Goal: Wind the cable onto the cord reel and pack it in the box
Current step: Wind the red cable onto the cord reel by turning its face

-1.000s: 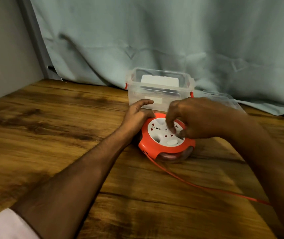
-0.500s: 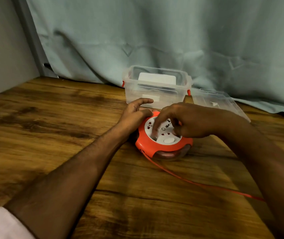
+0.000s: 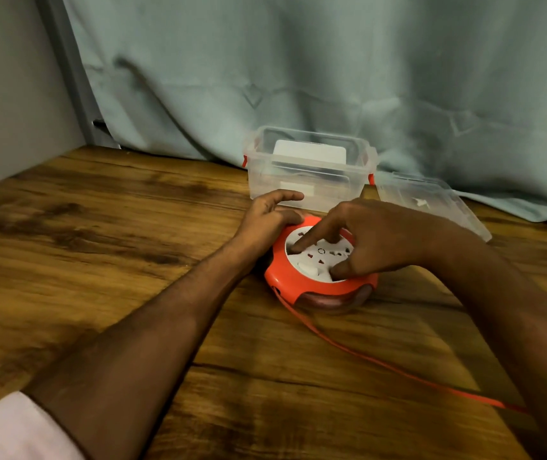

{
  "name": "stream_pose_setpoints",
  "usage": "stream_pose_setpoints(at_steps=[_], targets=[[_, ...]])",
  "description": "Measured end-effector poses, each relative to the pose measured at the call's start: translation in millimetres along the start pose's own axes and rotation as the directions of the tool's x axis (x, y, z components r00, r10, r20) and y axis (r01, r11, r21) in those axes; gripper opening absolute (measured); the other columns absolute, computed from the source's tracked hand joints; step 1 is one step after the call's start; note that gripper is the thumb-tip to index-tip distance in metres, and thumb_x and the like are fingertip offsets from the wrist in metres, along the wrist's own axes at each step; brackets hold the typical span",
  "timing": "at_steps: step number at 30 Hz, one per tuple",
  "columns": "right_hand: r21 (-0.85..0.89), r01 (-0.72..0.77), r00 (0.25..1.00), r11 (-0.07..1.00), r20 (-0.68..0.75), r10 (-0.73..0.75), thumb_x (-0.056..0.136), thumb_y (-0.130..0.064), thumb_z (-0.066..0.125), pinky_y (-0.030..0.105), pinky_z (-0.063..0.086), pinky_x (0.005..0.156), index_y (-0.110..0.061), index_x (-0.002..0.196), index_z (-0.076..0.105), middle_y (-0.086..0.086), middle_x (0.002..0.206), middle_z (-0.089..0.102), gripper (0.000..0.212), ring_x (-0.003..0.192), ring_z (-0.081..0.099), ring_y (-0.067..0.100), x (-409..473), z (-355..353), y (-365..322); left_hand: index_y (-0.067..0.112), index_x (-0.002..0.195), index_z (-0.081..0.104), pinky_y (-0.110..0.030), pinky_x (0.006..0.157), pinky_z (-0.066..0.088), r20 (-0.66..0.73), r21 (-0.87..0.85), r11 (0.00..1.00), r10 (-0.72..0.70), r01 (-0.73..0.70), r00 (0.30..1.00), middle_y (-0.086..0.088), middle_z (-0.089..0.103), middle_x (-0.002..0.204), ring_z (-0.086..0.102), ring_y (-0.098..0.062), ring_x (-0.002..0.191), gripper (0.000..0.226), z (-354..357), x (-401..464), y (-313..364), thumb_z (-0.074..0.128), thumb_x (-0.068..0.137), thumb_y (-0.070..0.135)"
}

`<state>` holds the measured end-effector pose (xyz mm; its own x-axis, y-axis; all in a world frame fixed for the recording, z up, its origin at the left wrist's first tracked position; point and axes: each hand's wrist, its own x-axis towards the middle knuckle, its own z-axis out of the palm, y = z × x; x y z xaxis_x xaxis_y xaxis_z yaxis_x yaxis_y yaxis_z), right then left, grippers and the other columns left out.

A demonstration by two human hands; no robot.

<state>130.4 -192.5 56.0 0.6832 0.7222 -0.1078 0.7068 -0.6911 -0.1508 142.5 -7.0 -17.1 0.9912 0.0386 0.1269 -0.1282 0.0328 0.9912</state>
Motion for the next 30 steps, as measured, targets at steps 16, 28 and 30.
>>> stream_pose_setpoints(at_steps=[16,28,30], targets=[[-0.090,-0.074,0.964,0.993,-0.261,0.048,0.078,-0.051,0.076,0.031,0.047,0.068,-0.042,0.095,0.065,-0.021,0.086,0.059,0.021,0.086,0.060,0.005,6.6,1.9,1.4,-0.003,0.111,0.070,-0.048,0.087,0.056,-0.072,-0.035,0.998,0.057,-0.060,0.996,-0.029,0.072,0.105,0.067,-0.034,0.090,0.030,-5.4,10.3,-9.5,0.054,0.086,-0.008],[0.078,0.082,0.994,0.994,0.061,-0.087,0.080,0.003,0.066,0.045,0.049,0.100,-0.060,0.102,0.070,-0.031,0.128,0.050,0.067,0.123,0.047,0.010,2.8,-2.7,9.8,-0.002,0.101,0.072,-0.029,0.079,0.056,0.074,-0.077,0.989,0.133,-0.127,0.988,-0.014,0.073,0.094,0.068,-0.021,0.084,0.028,-2.6,11.4,-11.1,0.050,0.087,-0.012],[0.076,0.079,0.994,0.994,0.066,-0.084,0.079,0.003,0.067,0.047,0.048,0.100,-0.063,0.107,0.066,-0.026,0.129,0.050,0.071,0.123,0.046,0.011,3.5,0.2,8.4,-0.001,0.101,0.072,-0.036,0.086,0.056,0.100,-0.088,0.990,0.118,-0.109,0.988,-0.018,0.073,0.098,0.068,-0.027,0.089,0.029,-2.9,11.5,-11.8,0.049,0.086,-0.013]])
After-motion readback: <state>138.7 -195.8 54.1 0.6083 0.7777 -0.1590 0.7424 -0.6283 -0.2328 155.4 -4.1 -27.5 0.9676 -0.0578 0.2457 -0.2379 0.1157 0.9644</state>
